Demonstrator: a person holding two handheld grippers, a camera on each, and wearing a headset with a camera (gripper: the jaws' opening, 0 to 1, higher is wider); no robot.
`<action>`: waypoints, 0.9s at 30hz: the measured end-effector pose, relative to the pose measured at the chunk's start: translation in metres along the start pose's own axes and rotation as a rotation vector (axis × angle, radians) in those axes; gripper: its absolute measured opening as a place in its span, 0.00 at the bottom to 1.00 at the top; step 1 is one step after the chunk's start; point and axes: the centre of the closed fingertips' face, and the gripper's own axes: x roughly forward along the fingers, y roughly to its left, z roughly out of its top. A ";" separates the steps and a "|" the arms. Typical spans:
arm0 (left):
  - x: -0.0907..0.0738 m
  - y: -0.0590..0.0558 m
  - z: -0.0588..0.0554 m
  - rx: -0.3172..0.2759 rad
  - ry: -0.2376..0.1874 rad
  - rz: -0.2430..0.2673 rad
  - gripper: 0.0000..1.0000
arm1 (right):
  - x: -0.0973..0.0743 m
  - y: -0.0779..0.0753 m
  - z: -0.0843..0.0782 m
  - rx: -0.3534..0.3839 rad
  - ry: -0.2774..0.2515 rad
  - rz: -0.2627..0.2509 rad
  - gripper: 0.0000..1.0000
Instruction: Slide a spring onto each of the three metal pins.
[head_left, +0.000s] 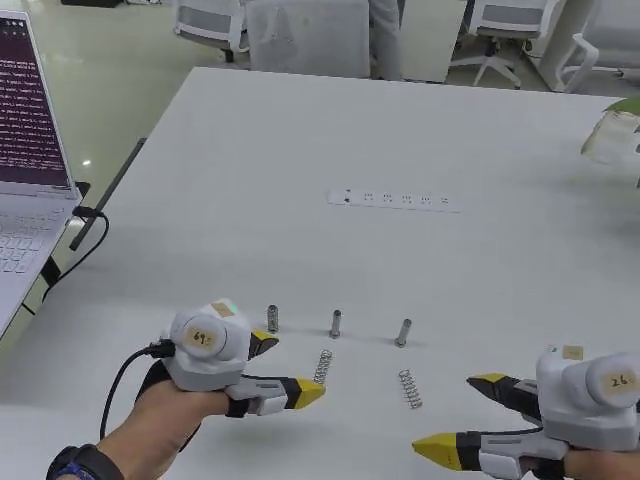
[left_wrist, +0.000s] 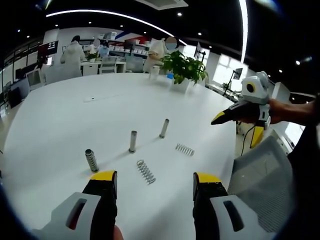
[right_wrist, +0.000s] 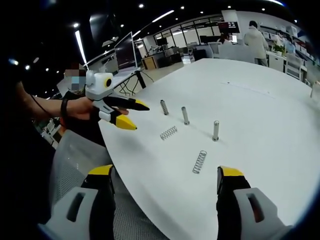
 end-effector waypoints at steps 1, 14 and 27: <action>0.002 0.000 -0.001 -0.001 0.003 0.001 0.57 | 0.000 0.000 0.000 0.000 -0.001 -0.001 0.83; 0.027 0.005 -0.008 -0.031 0.022 0.010 0.53 | -0.006 0.001 -0.004 0.007 0.004 -0.001 0.84; 0.039 0.013 -0.021 -0.049 0.058 0.033 0.48 | -0.004 0.003 -0.006 0.010 0.014 0.004 0.83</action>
